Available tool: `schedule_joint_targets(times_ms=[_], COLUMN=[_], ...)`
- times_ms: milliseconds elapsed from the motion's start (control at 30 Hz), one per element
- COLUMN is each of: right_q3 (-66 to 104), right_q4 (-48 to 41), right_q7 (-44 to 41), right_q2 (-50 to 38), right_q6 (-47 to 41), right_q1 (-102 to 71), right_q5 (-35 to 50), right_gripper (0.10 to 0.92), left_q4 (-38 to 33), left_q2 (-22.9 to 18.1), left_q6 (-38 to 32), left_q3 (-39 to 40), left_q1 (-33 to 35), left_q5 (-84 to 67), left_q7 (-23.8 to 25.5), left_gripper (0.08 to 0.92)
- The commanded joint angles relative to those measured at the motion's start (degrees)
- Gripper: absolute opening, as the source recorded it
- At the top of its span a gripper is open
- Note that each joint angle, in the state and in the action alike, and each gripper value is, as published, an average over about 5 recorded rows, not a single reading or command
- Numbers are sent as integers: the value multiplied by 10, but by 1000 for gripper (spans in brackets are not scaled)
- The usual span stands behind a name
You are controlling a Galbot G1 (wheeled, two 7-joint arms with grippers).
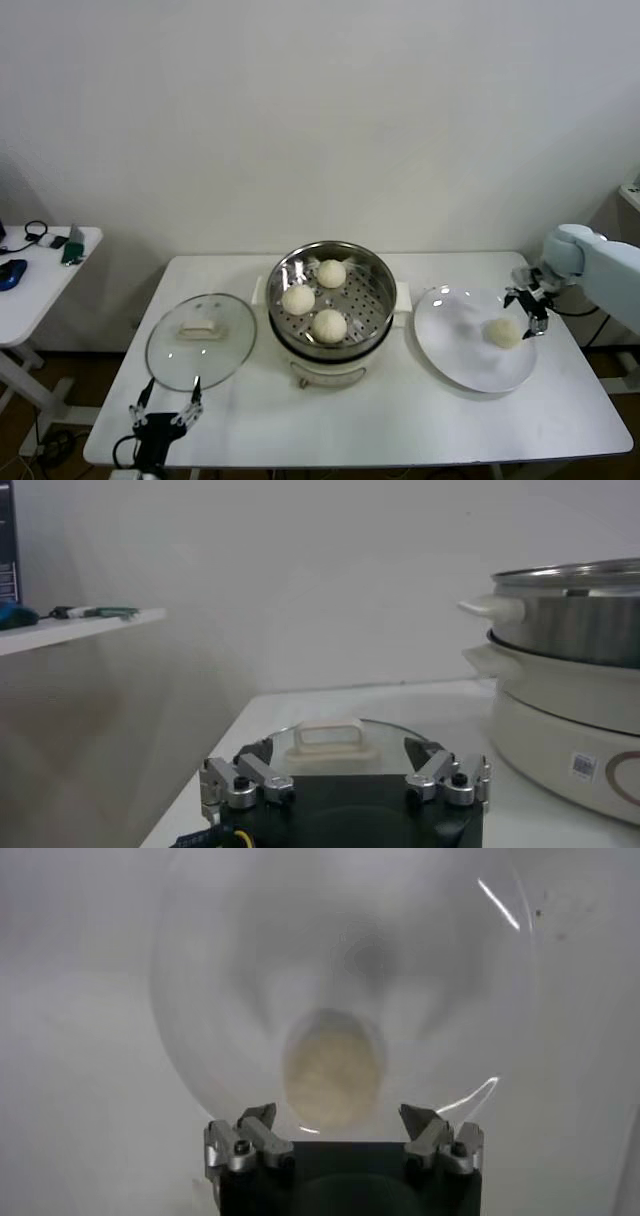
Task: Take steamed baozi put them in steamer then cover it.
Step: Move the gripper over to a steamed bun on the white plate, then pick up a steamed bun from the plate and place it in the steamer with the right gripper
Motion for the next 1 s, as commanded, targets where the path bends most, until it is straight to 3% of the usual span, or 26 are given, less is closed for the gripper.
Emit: schedule_joint_targets(times_ms=[33, 367, 633, 1000], right_q3=[63, 71, 72, -42], right_q4=[-24, -27, -18, 42], right_q7=[10, 17, 8, -11], right_q2=[13, 19, 14, -12], right_q6=[-9, -20, -22, -36], right_q1=[-58, -66, -58, 76], right_q5=[-23, -28, -19, 98], right_gripper=[823, 815, 704, 654], left_q4=[-2, -6, -9, -12], left_q2=[2, 3, 3, 5], left_q6=[-1, -1, 1, 0], left_q3=[-1, -1, 1, 1], left_q1=[3, 7, 5, 6], left_q5=[2, 2, 4, 2], left_q7=[0, 0, 0, 0], left_gripper=[823, 823, 823, 823])
